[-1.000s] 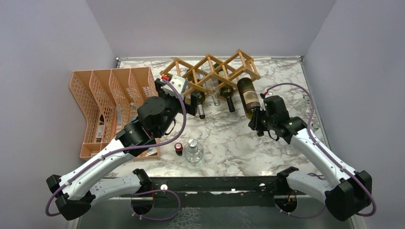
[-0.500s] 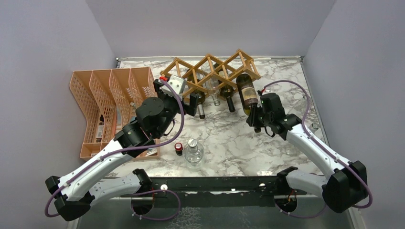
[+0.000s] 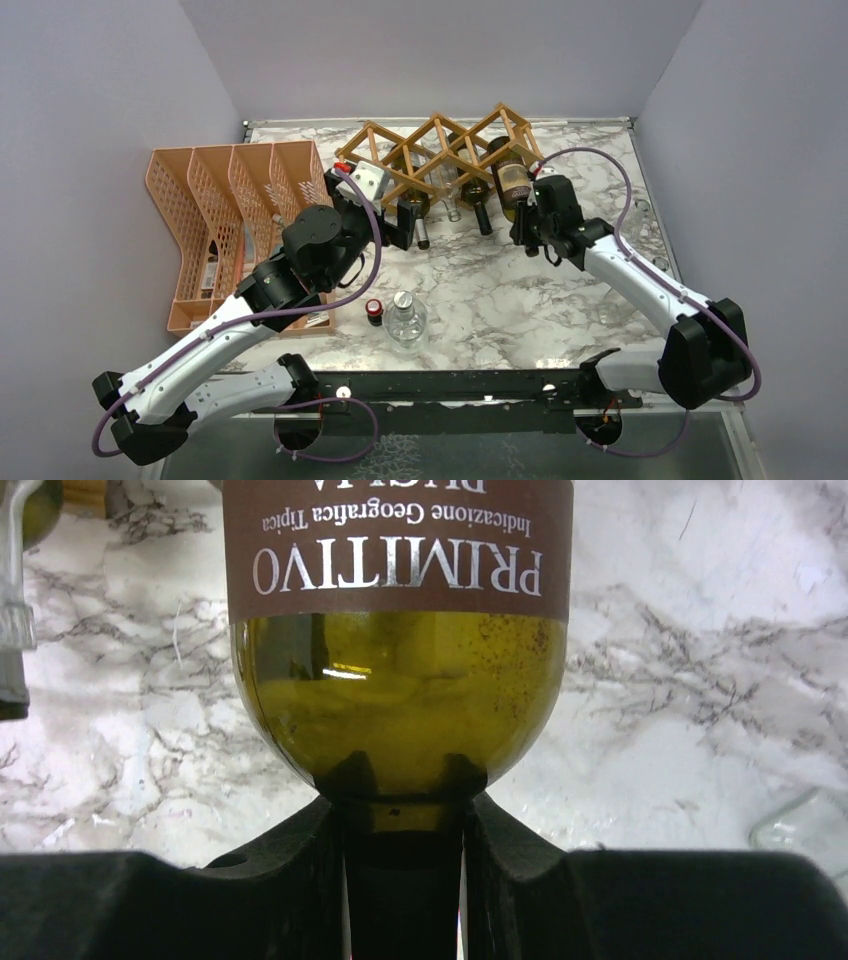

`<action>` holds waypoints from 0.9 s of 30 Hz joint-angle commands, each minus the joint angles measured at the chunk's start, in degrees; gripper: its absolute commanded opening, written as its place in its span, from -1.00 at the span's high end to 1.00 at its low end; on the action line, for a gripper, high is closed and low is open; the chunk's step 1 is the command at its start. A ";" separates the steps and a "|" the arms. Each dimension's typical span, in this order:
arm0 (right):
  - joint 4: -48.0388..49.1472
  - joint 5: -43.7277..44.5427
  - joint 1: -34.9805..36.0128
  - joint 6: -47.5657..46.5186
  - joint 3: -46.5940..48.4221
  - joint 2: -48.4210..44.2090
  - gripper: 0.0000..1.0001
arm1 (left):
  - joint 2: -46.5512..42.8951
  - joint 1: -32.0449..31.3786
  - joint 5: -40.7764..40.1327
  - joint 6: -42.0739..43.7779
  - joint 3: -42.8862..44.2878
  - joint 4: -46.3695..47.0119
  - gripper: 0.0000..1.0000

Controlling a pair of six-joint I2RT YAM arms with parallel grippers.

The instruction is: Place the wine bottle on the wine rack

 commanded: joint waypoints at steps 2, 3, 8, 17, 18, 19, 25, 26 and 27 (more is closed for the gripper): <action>9.10 2.11 -0.09 -4.61 5.66 3.85 0.98 | -0.54 0.07 3.18 -1.40 1.34 -0.51 -0.98; 9.53 2.03 -0.08 -5.06 6.31 4.63 0.98 | -0.47 0.12 3.42 -1.46 1.25 -0.59 -0.98; 9.37 1.82 -0.08 -7.83 10.45 8.95 0.92 | -0.53 0.06 4.48 -1.85 1.09 -0.75 -0.98; 3.29 1.64 -0.08 -9.18 18.27 15.12 0.77 | -0.65 0.09 4.51 -2.04 0.97 -0.64 -0.98; 2.55 1.77 -0.08 -9.16 18.96 15.65 0.76 | -0.69 0.12 4.51 -1.92 0.99 -0.69 -0.98; 1.93 1.88 -0.08 -9.28 19.73 16.15 0.76 | -0.75 0.08 4.51 -1.92 0.87 -0.74 -0.98; 0.71 1.72 -0.16 -12.13 23.58 18.82 0.67 | -0.97 0.10 4.51 -1.91 0.82 -0.69 -0.98; 0.55 1.88 -0.17 -12.72 24.40 19.32 0.65 | -0.99 0.07 4.51 -1.91 0.74 -0.69 -0.98; 0.34 1.94 -0.29 -13.22 25.22 19.91 0.64 | -1.07 0.10 4.51 -1.99 0.71 -0.75 -0.98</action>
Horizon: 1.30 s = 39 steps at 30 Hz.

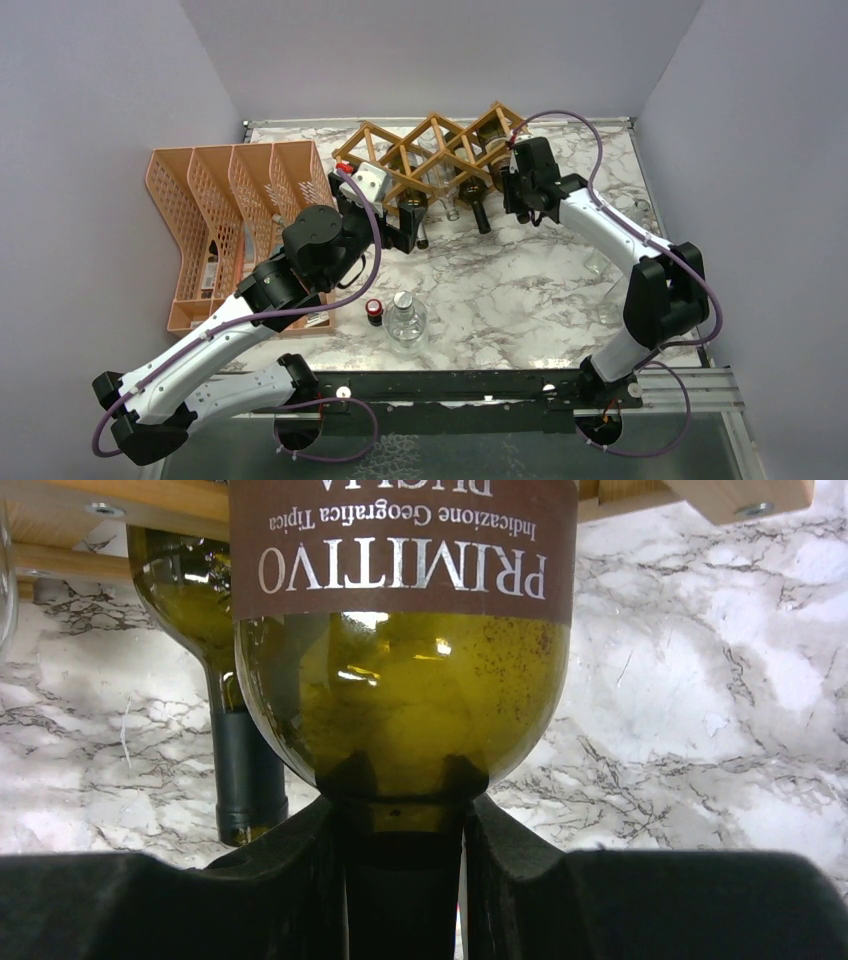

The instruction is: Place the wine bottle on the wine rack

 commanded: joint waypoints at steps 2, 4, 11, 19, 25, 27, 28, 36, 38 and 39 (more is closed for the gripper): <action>3.61 -1.82 -0.05 -4.86 6.85 2.20 0.63 | -1.17 0.07 1.23 -0.86 0.55 -0.39 -0.98; 2.93 -1.97 -0.58 -5.20 8.30 3.58 0.63 | -1.23 0.07 1.14 -0.99 0.54 -0.39 -0.98; 1.28 -1.40 -1.01 -5.40 8.92 5.16 0.44 | -1.63 0.13 1.05 -1.11 0.24 -0.47 -0.98; 2.46 -1.83 -1.03 -4.32 7.24 1.29 -0.26 | -0.85 0.06 1.05 -0.86 0.41 -0.41 -0.98; 2.98 -1.98 -1.06 -3.40 6.79 -2.94 -0.35 | -0.77 0.11 1.09 -0.86 0.43 -0.24 -0.98; 2.83 -2.35 -1.01 -2.88 6.43 -5.01 -0.35 | -0.77 0.11 1.01 -0.84 0.44 -0.19 -0.98; 2.63 -2.77 -1.02 -2.68 6.06 -6.37 -0.35 | -0.83 0.12 0.99 -0.78 0.45 -0.13 -0.98; -3.17 0.83 -1.07 -1.22 2.02 -21.11 -0.34 | -1.41 0.13 0.67 -0.74 -0.05 0.83 -0.98; -3.19 8.87 -1.03 0.15 -0.10 -26.23 -0.34 | -1.61 0.13 1.01 -0.70 -0.33 1.35 -0.98; -2.89 12.74 -1.07 0.00 -1.37 -28.73 -0.34 | -1.62 0.09 1.17 -0.72 -0.50 1.63 -0.98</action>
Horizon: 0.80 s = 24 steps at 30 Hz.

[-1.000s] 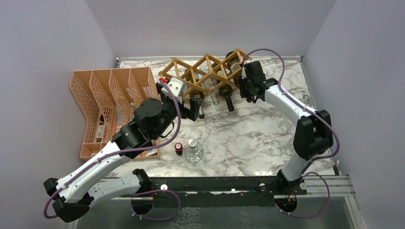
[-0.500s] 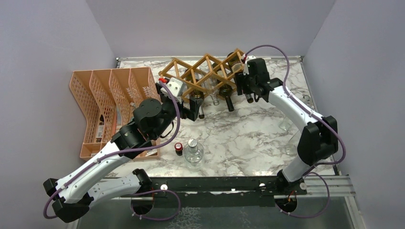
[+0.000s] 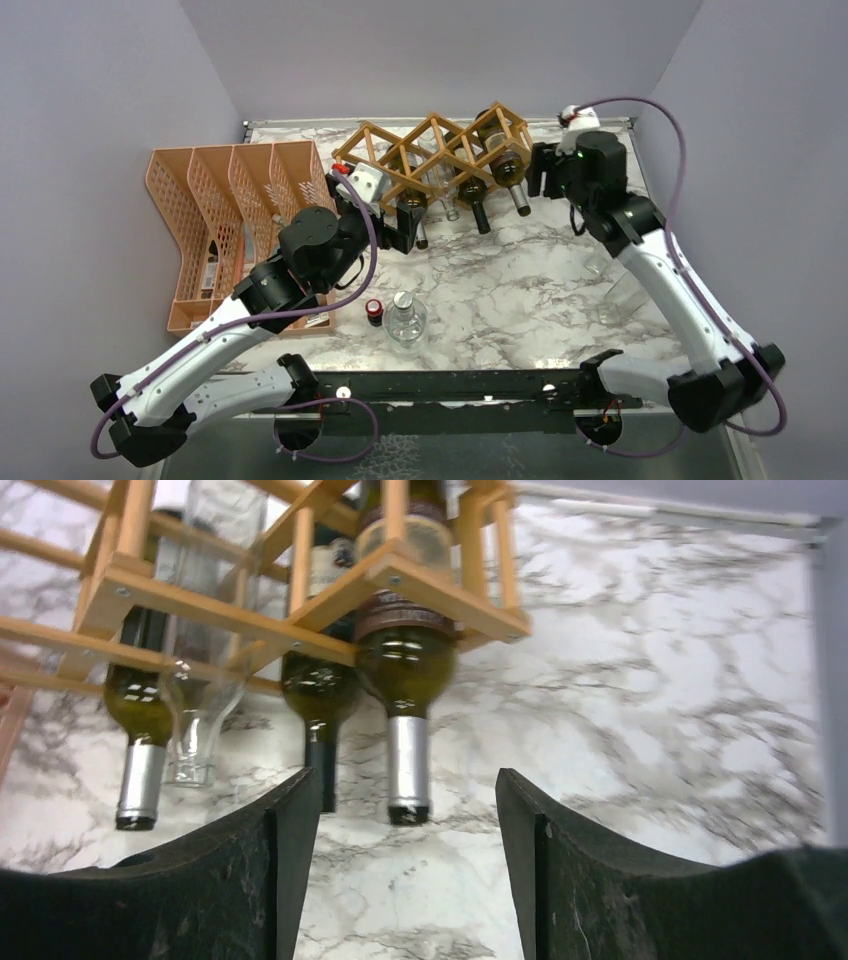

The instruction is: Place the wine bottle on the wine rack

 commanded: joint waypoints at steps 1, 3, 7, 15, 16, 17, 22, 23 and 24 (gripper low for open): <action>-1.47 16.82 -0.01 1.36 -4.40 -11.11 -0.34 | -1.03 0.13 1.22 -0.38 -0.68 1.92 -0.98; -3.16 27.11 -0.03 1.46 -4.64 -13.16 -0.34 | -1.14 0.13 1.66 -0.46 -0.86 2.30 -0.98; -8.20 40.32 -0.09 2.60 -3.34 -13.10 -0.34 | -1.06 0.13 2.70 -0.72 -1.26 2.46 -0.98; -9.57 45.46 -3.85 5.68 -6.53 -13.38 -0.40 | -1.85 0.11 3.47 -1.34 -1.54 2.10 -0.98; -8.22 44.75 -5.25 5.25 -7.35 -13.52 -0.41 | -2.00 0.13 3.49 -1.39 -1.51 1.96 -0.98; -6.09 43.87 -6.63 4.75 -8.30 -13.70 -0.42 | -1.99 0.11 3.49 -1.27 -1.53 1.97 -0.98; -4.12 39.35 -12.38 6.82 -10.03 -11.99 -0.44 | -1.93 0.06 3.49 -1.39 -1.10 1.66 -0.98; -4.08 38.75 -12.90 7.47 -10.20 -11.62 -0.44 | -2.05 0.08 3.49 -1.47 -1.05 1.58 -0.98; -4.24 37.95 -13.37 8.16 -10.37 -11.31 -0.44 | -2.07 0.11 3.49 -1.58 -1.13 1.53 -0.98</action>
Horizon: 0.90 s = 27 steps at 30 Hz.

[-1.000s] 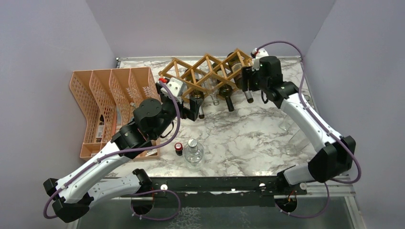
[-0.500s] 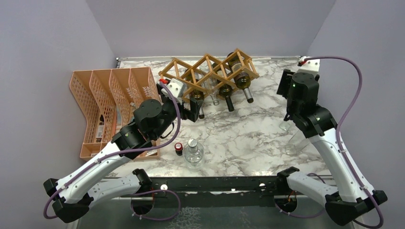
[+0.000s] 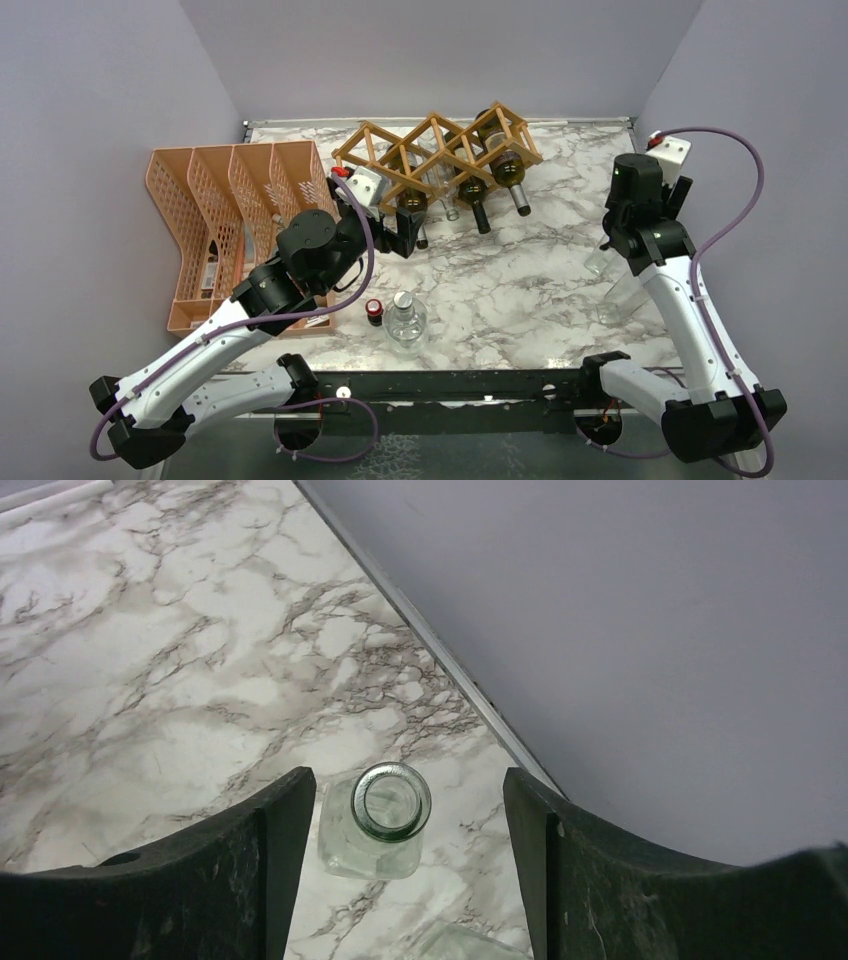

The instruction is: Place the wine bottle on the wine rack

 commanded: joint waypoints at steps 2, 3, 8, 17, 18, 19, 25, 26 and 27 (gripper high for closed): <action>2.58 -4.04 -2.49 4.54 -1.57 0.78 -0.44 | -1.10 0.09 1.30 -1.06 0.04 0.81 -0.98; 3.04 -5.00 -2.59 4.91 -2.37 0.38 -0.44 | -1.15 0.09 1.32 -1.06 0.01 0.79 -0.98; 5.21 -7.73 -2.74 5.64 -6.09 -0.98 -0.38 | -0.49 0.08 1.37 -1.00 0.35 0.78 -0.98; 10.54 -1.61 -3.01 5.11 -10.97 -2.11 -0.14 | 0.62 0.13 1.48 -0.20 0.70 0.95 -0.98; 11.16 -1.54 -3.13 5.04 -11.25 -2.03 -0.13 | 0.75 0.09 1.48 -0.19 0.73 0.95 -0.98; 11.81 -1.58 -3.14 4.97 -11.47 -1.84 -0.13 | 0.83 0.13 1.48 -0.10 0.70 1.03 -0.98; 14.19 -1.39 -4.17 4.75 -11.54 -0.09 -0.09 | 1.00 0.09 1.66 -0.11 0.79 1.05 -0.98; 14.39 -1.12 -4.27 4.62 -11.60 -0.01 -0.07 | 0.96 0.10 1.61 -0.10 0.78 1.08 -0.98; 14.57 -0.56 -4.40 4.57 -11.60 0.02 -0.03 | 0.89 0.13 1.53 -0.15 0.75 1.05 -0.98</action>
